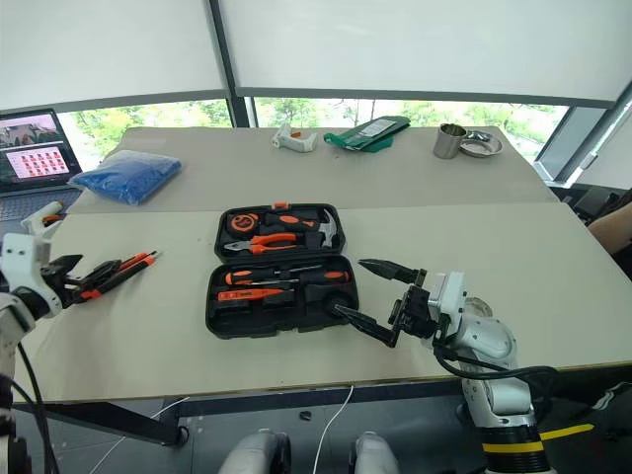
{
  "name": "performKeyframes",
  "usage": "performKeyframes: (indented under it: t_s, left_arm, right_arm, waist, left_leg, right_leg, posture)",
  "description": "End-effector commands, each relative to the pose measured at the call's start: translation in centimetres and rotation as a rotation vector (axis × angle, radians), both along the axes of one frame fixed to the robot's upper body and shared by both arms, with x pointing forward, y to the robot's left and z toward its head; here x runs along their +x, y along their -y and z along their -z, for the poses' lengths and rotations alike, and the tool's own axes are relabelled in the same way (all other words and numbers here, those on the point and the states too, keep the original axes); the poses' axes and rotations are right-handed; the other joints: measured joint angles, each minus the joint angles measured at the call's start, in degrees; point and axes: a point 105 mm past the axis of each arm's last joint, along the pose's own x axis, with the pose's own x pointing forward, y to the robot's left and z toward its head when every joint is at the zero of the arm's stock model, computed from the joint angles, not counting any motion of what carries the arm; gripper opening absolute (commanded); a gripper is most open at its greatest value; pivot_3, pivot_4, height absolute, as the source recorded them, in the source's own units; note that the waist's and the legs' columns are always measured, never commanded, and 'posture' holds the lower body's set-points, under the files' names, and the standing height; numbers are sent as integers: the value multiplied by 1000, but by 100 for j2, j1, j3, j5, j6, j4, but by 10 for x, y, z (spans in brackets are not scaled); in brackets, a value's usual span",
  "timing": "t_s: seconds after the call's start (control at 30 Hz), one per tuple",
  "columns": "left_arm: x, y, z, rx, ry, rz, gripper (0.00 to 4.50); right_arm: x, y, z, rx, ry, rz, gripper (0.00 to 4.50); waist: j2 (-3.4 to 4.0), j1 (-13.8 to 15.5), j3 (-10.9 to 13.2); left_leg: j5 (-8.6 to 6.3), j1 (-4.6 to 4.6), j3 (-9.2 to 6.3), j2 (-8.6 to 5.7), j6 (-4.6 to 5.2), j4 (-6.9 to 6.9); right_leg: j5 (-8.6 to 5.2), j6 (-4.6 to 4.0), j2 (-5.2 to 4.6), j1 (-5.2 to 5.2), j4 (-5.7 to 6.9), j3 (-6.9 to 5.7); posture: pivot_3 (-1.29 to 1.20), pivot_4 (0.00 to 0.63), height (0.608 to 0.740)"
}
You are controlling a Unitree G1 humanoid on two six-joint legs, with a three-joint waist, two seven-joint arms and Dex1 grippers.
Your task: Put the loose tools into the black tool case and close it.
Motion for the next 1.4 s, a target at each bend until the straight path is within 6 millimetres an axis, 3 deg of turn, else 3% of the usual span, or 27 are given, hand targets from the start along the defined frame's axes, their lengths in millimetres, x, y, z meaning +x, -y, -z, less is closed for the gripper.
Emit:
performKeyframes:
  t_s: [0.03, 0.17, 0.3, 0.4, 0.6, 0.73, 0.93, 1.13, 1.2, 1.33, 1.4]
  left_arm:
    - [7, -5, 1, 50, -110, 24, 4462]
    - [13, -6, 11, 43, -232, 17, 4462]
    - [2, -3, 29, -20, -391, 57, 4462]
    - [0, 0, 31, -20, -421, 86, 3817]
    - [2, -1, 22, -31, -342, 111, 1563]
    - [7, 2, -1, -10, -140, 186, 1522]
    - [-4, 49, -41, -2, 26, 557, 1522]
    - [-31, 120, -65, 27, 32, 929, 1522]
    - [-39, 138, -64, 46, 9, 1009, 1522]
    - [-48, 190, -48, 170, -27, 1162, 1522]
    - [-51, 200, -38, 220, -67, 1182, 1522]
  right_arm:
    - [-4, 4, -13, -2, 59, 17, 4500]
    - [-5, 6, -16, -10, 59, 25, 4500]
    - [-6, 9, -20, -25, 59, 24, 4500]
    - [-6, 10, -23, -36, 58, 17, 4500]
    - [-4, 10, -25, -54, 58, -2, 4500]
    - [-9, 6, -27, -60, 57, -68, 4500]
    - [-9, 1, -46, -28, 101, -126, 4500]
    - [-14, -11, -57, 11, 131, -195, 4500]
    - [-15, -11, -53, -14, 116, -204, 4500]
    - [-7, 13, -46, -99, 90, -120, 4500]
    - [-4, 23, -45, -128, 66, -82, 4500]
  waist:
    - [-1, -18, 1]
    - [-4, 27, 2]
    - [-4, 28, 2]
    - [0, 21, 0]
    - [0, 29, 0]
    - [0, 29, 0]
    - [-17, 48, 10]
    - [-20, 32, 11]
    - [-20, 37, 11]
    - [-19, 56, 12]
    - [-19, 64, 12]
  left_leg:
    - [6, 0, 18, 8, 11, 0]
    - [8, -1, 30, 15, 8, 2]
    - [8, -1, 33, 21, 9, 2]
    - [7, 0, 37, 21, 9, 2]
    - [7, 0, 35, 23, 10, 3]
    - [7, 0, 25, 28, 11, 2]
    - [7, -8, 15, 36, 11, 7]
    - [7, -8, 17, 48, 11, 8]
    - [7, -8, 20, 52, 11, 8]
    - [8, -6, 41, 50, 12, 9]
    - [8, -6, 51, 50, 12, 10]
  right_leg:
    - [-1, -2, 8, -3, 0, 6]
    - [-3, -5, 23, -6, 6, 9]
    - [-4, -5, 21, -8, 7, 17]
    - [-5, -6, 20, -11, 8, 26]
    - [-4, -7, 16, -11, 10, 29]
    - [-3, -9, 13, -16, 12, 30]
    - [15, -79, 14, -21, 8, 26]
    - [16, -86, 22, -21, 7, 28]
    - [21, -76, 30, -19, 6, 31]
    - [15, -71, 38, -17, 6, 41]
    - [8, -73, 40, -16, 6, 44]
  posture:
    - [0, 150, 740]
    - [0, 150, 740]
    - [0, 150, 740]
    - [0, 150, 740]
    - [0, 150, 740]
    - [0, 150, 740]
    - [0, 150, 740]
    - [0, 150, 740]
    - [0, 150, 740]
    - [0, 150, 740]
    - [0, 150, 740]
